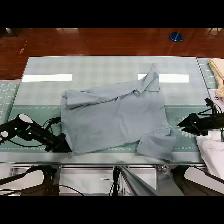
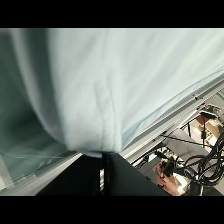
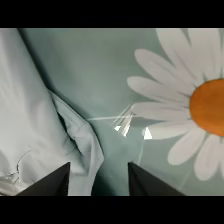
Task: Fold the shirts.
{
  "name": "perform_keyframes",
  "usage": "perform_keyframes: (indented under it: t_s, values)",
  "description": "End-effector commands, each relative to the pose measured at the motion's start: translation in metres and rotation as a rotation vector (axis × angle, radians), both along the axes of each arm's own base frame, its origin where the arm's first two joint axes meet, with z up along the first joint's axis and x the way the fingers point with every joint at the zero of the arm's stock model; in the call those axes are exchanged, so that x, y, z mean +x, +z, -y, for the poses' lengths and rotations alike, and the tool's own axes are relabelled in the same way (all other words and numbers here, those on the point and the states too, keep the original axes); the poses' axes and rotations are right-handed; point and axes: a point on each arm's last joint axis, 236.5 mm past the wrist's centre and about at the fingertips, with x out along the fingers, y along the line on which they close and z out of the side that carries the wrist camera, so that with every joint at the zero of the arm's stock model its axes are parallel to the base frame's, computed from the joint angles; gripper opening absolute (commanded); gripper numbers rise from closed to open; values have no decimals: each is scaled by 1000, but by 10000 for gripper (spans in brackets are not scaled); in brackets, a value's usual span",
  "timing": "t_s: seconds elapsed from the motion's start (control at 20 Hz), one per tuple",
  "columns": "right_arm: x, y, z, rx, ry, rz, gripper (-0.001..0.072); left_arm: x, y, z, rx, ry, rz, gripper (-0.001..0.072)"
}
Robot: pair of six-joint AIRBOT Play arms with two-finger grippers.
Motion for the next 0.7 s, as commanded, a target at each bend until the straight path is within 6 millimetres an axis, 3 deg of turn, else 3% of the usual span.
perform_keyframes:
  t_s: [0.0, 0.15, 0.3, 0.4, 0.45, 0.5, 0.65]
  values:
    - [0, -18, -9, 38, -46, -11, 418, 22, -15, -9, 67, 35, 88, 22]
    - [9, -21, -14, 50, -63, 0, 412, 27, -13, -10, 68, 34, 99, 22]
    - [14, -32, -32, 22, 9, -11, 401, 34, -11, -12, 69, 33, 113, 22]
    - [16, -40, -43, 5, 34, -27, 233, 38, -8, -12, 65, 31, 121, 22]
    - [19, -41, -44, -4, 30, -26, 63, 40, -7, -13, 64, 29, 125, 22]
    - [22, -39, -44, -4, 18, -22, 20, 43, -5, -13, 64, 27, 132, 22]
    - [37, -12, -31, -36, 38, 61, 19, 61, 9, -17, 49, 31, 167, 21]
